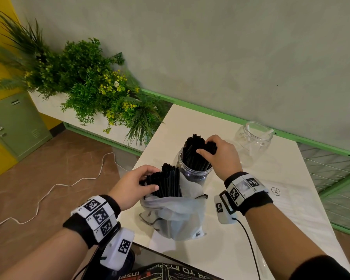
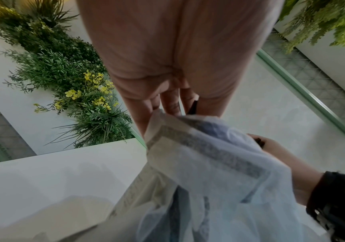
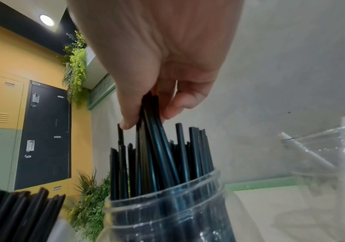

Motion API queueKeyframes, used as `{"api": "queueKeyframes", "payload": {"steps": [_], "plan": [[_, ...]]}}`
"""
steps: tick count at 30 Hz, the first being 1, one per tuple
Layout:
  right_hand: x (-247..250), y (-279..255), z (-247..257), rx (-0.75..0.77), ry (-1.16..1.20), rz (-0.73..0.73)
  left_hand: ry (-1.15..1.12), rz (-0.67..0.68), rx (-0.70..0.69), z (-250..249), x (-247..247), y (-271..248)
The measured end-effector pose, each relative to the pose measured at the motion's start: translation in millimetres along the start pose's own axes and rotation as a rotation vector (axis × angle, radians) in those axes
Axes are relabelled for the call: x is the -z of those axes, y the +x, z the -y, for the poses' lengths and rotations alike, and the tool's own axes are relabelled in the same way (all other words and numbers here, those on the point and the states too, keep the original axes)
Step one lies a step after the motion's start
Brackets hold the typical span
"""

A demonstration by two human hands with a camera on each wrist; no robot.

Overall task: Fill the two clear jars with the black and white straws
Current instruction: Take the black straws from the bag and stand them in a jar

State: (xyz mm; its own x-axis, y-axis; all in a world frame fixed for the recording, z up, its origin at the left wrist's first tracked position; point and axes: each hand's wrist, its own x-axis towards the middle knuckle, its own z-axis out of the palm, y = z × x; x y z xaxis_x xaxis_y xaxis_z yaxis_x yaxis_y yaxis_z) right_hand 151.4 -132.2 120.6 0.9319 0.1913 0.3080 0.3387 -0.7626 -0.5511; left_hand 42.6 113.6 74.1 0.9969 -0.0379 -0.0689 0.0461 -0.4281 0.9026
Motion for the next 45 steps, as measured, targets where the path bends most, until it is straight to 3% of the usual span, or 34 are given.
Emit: {"api": "queueKeyframes", "payload": {"steps": [9, 13, 17, 23, 29, 33, 37, 41, 45], "plan": [[6, 5, -19, -0.104, 0.282, -0.005, 0.016, -0.008, -0.004, 1, 1, 2], [2, 1, -24, -0.084, 0.201, 0.065, 0.016, -0.003, 0.005, 2, 2, 3], [-3, -7, -29, -0.023, 0.14, -0.09, -0.018, 0.001, 0.004, -2, 2, 3], [-8, -13, -34, 0.164, 0.098, -0.194, -0.03, 0.002, 0.005, -2, 3, 2], [-17, -14, -40, 0.2, -0.059, -0.051, -0.029, 0.002, 0.012, -2, 2, 2], [-13, -15, -27, 0.241, -0.061, -0.145, -0.024, 0.004, 0.014, -2, 3, 2], [-11, -7, -16, 0.342, -0.174, -0.041, -0.014, 0.005, 0.016, -2, 3, 2], [-12, 6, -5, 0.277, -0.15, 0.173, -0.023, 0.004, 0.012, -4, 1, 1], [-10, 20, 6, 0.261, -0.12, 0.294, -0.019, 0.006, 0.011, -3, 2, 0]]}}
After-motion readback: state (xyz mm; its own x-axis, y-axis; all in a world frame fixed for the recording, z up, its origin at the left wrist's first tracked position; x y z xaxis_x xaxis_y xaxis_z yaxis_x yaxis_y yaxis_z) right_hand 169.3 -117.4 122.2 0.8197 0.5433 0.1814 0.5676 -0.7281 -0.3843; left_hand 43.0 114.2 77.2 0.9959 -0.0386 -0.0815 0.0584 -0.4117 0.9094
